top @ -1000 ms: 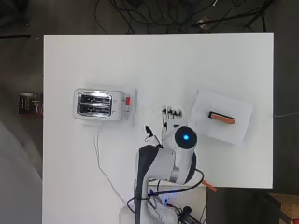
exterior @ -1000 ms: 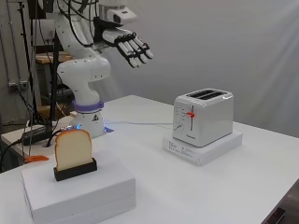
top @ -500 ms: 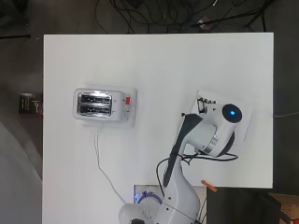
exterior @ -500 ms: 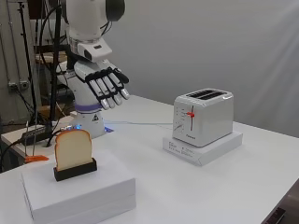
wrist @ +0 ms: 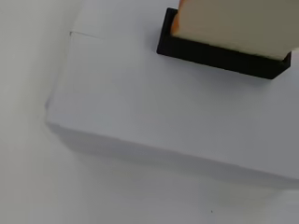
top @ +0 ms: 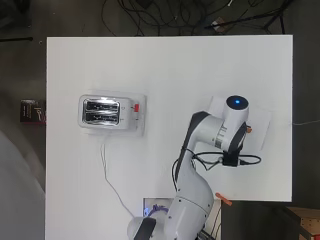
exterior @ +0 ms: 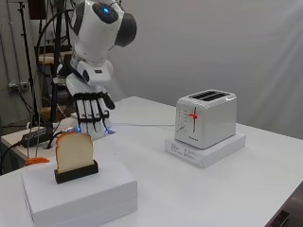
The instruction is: Teleoperate dual arm-hand system to toast a bread
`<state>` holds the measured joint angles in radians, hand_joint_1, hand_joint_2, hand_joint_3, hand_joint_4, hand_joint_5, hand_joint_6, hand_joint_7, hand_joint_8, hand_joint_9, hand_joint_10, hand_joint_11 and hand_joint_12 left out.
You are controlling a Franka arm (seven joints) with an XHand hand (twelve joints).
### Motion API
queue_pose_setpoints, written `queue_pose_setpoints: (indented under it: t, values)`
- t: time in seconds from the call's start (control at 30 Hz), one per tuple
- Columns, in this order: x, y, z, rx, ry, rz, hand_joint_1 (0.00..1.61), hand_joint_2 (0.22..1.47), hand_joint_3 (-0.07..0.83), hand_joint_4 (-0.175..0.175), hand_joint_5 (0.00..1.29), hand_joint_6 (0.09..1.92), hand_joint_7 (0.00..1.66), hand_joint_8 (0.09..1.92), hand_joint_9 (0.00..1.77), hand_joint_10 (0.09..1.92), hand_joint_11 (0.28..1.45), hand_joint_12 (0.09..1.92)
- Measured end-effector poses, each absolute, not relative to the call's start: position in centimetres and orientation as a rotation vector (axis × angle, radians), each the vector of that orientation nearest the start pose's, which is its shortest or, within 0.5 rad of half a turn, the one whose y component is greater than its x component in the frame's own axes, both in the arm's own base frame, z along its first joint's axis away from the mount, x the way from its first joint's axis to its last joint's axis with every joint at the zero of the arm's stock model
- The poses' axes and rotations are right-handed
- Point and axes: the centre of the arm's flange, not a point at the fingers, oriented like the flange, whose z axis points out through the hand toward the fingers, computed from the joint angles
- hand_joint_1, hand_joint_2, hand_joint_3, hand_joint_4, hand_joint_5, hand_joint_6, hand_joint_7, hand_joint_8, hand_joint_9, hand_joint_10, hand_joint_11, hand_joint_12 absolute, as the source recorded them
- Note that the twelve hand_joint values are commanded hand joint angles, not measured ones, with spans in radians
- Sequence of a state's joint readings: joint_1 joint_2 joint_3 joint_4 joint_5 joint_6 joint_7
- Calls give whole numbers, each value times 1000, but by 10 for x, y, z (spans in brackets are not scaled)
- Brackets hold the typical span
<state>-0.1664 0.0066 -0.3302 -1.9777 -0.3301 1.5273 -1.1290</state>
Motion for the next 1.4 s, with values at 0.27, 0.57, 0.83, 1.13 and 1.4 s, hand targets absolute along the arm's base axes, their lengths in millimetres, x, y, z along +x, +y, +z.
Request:
queue_pose_setpoints:
  t: [0.27, 0.57, 0.83, 1.13, 1.4]
  values:
    - [430, -276, 430, -2824, -1098, 865, 279, 908, 1, -3, 240, 87, 370, 87, 529, 87, 493, 87]
    - [419, -326, 407, -2820, -1032, 941, 289, 910, 1, -5, 266, 87, 388, 87, 534, 87, 491, 87]
    - [413, -337, 387, -2785, -993, 905, 971, 1140, 15, 5, 686, 1078, 967, 725, 1186, 360, 681, 600]
    - [408, -352, 383, -2846, -988, 769, 1227, 1193, -3, -175, 669, 1266, 1025, 1080, 1385, 304, 622, 933]
    - [415, -313, 455, -2884, -1167, 373, 1224, 1195, -1, -175, 653, 1330, 1029, 1039, 1447, 87, 640, 845]
